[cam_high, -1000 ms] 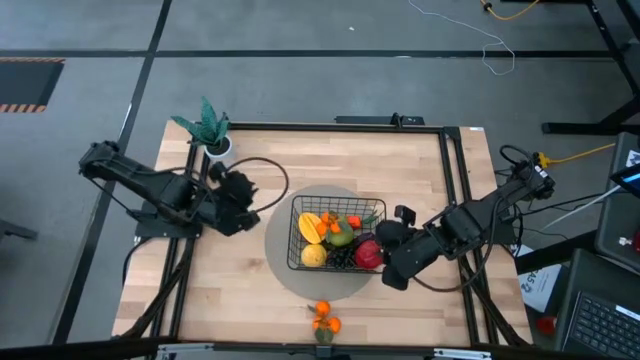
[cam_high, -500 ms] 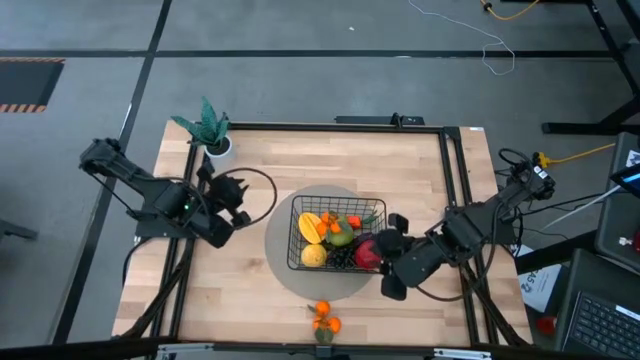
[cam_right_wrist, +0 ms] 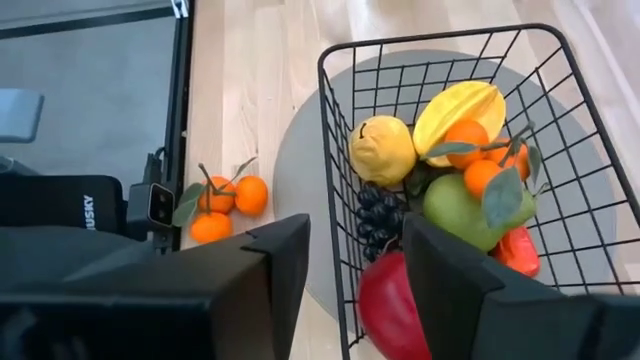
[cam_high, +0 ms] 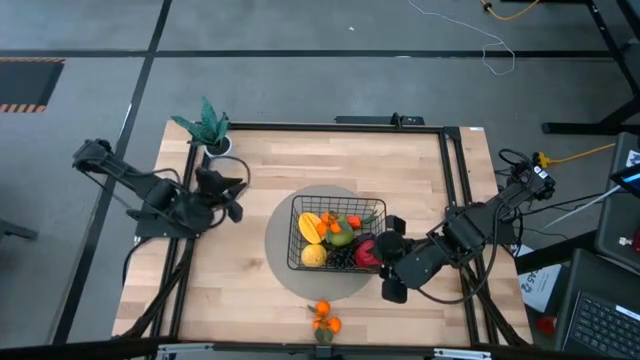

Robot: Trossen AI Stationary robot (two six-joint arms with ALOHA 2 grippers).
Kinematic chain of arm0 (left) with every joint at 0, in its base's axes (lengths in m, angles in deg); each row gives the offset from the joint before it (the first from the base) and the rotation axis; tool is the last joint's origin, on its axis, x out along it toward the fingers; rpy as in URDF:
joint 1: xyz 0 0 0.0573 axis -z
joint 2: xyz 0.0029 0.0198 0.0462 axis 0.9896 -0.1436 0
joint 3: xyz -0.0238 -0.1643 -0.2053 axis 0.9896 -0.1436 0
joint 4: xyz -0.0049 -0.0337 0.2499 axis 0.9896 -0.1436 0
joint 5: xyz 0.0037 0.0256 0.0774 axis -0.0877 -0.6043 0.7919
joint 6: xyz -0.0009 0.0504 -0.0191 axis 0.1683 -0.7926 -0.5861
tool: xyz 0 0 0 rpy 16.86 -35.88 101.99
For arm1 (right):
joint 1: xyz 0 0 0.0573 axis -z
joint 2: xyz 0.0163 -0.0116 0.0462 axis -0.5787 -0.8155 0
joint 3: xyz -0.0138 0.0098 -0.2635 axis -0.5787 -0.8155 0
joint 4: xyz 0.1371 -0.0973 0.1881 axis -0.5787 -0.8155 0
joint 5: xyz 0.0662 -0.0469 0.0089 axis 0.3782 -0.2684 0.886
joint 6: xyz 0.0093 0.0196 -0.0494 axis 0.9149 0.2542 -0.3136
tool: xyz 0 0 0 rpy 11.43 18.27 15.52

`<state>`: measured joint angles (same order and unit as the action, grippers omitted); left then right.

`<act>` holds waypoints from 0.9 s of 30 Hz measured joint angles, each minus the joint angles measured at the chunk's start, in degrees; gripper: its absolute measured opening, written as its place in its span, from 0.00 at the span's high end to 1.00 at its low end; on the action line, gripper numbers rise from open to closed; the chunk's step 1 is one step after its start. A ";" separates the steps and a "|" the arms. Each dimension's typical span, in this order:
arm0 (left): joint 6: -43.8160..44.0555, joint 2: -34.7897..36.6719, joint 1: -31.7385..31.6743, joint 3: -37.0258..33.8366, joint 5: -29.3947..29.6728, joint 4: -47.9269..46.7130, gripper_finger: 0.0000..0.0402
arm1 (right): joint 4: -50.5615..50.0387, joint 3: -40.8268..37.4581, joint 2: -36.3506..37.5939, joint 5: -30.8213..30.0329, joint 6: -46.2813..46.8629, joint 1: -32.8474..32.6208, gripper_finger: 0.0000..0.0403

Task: Build produce basket
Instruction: Put the orange tangerine into the wire basket

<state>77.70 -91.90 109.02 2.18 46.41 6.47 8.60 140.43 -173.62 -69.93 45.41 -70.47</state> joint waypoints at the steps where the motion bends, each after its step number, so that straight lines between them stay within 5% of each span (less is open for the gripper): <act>1: 1.34 1.85 -0.20 -1.31 -0.34 1.81 0.83 | 0.06 0.00 0.00 -0.14 -0.24 0.00 0.63; 10: 4.14 15.09 -2.56 -11.78 -3.30 12.74 0.83 | 0.06 0.00 0.02 -1.01 -0.44 0.00 0.63; 19: -15.07 25.74 -2.68 -20.49 -10.55 31.54 0.83 | 0.02 0.00 0.02 -1.00 -1.67 0.04 0.63; 27: -36.41 35.29 -4.04 -28.05 -25.77 50.99 0.83 | 0.04 0.00 0.02 -2.47 -3.05 0.04 0.63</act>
<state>41.29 -56.61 104.98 -25.86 20.64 57.46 8.64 140.43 -173.60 -72.41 42.35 -70.43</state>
